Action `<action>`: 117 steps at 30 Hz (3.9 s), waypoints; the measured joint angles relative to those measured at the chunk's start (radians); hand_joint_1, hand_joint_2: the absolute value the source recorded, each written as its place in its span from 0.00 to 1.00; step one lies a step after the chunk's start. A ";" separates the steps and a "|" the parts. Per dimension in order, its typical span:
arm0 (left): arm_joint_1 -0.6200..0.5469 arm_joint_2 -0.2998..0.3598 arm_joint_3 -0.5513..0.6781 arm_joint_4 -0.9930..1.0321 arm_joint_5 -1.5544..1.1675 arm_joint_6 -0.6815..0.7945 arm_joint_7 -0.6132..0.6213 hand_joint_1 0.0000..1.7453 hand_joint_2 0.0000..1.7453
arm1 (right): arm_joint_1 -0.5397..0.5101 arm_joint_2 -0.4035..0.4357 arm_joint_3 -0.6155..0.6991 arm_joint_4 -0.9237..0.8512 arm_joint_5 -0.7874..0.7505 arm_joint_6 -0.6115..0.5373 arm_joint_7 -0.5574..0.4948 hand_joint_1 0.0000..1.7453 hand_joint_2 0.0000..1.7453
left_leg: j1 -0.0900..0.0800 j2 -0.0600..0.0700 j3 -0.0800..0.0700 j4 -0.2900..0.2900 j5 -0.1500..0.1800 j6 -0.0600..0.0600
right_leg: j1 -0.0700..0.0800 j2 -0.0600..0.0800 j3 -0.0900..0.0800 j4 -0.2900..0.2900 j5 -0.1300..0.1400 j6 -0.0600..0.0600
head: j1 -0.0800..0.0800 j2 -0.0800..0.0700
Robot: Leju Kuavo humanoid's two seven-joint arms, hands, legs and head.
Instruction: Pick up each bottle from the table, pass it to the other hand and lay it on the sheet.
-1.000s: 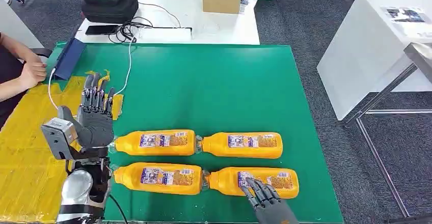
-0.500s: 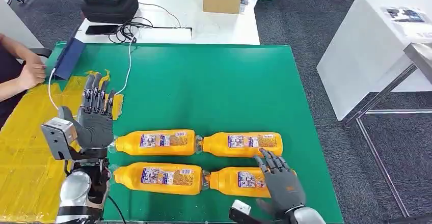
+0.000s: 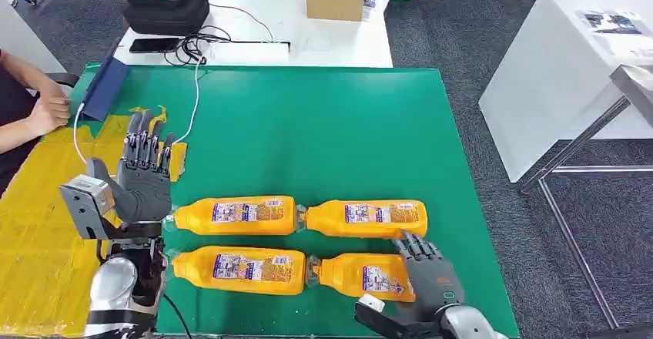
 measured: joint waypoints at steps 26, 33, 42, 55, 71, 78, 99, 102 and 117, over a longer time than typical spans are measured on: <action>-0.118 0.002 -0.058 0.137 0.056 0.029 0.011 0.00 0.00 | 0.022 -0.422 0.269 -0.087 -0.402 -0.065 0.193 1.00 1.00 | -0.001 -0.001 0.006 0.001 -0.002 0.003 | -0.001 0.000 0.006 -0.001 -0.002 0.003 | 0.000 0.000; -0.128 0.003 -0.064 0.151 0.078 0.029 0.009 0.00 0.00 | -0.014 -0.440 0.331 -0.082 -0.504 -0.169 0.186 1.00 1.00 | 0.000 0.001 0.006 0.001 -0.002 0.003 | -0.001 0.000 0.007 -0.001 -0.002 0.003 | 0.000 0.000; -0.089 0.017 -0.061 0.135 0.196 0.007 -0.001 0.00 0.00 | -0.012 -0.187 0.090 -0.045 -0.910 -0.165 -0.526 1.00 1.00 | 0.002 0.004 0.007 0.000 -0.002 0.003 | 0.001 0.004 0.007 0.000 -0.001 0.003 | 0.000 0.000; -0.031 0.008 -0.088 0.048 0.211 -0.071 0.023 0.00 1.00 | -0.098 0.331 -0.165 -0.113 -0.881 -0.037 -0.622 1.00 1.00 | 0.002 0.003 0.005 0.000 -0.002 0.001 | 0.002 0.002 0.006 0.000 -0.002 0.002 | 0.000 0.000; -0.022 -0.026 -0.170 -0.002 0.156 -0.071 -0.009 0.00 1.00 | -0.206 0.428 -0.185 0.036 -0.867 -0.062 -0.512 1.00 1.00 | 0.000 0.003 0.005 0.000 -0.001 0.002 | 0.000 0.002 0.006 0.000 -0.002 0.003 | 0.000 0.000; -0.022 -0.041 -0.249 -0.010 0.148 -0.088 -0.005 0.00 1.00 | -0.336 0.451 -0.204 0.228 -0.835 -0.030 -0.455 1.00 1.00 | 0.000 0.003 0.005 0.000 -0.001 0.002 | 0.000 0.003 0.006 0.000 -0.001 0.003 | 0.000 0.000; -0.034 -0.046 -0.243 0.042 0.034 -0.051 0.022 0.00 1.00 | -0.437 0.519 0.172 0.290 -0.639 -0.045 -0.351 1.00 1.00 | 0.000 0.002 0.003 0.000 -0.001 0.002 | 0.000 0.001 0.004 0.000 -0.002 0.003 | 0.000 0.000; -0.038 -0.042 -0.249 0.055 -0.033 -0.038 0.034 1.00 1.00 | -0.445 0.497 0.195 0.290 -0.645 -0.046 -0.346 1.00 1.00 | 0.000 0.001 0.003 0.000 -0.001 0.002 | 0.000 0.001 0.004 0.000 -0.002 0.003 | 0.000 0.000; -0.040 -0.016 -0.270 0.070 -0.077 -0.072 -0.019 1.00 1.00 | -0.449 0.460 0.223 0.290 -0.655 -0.046 -0.347 1.00 1.00 | 0.000 0.002 0.003 0.000 -0.001 0.002 | 0.000 0.001 0.004 0.000 -0.002 0.003 | 0.000 0.000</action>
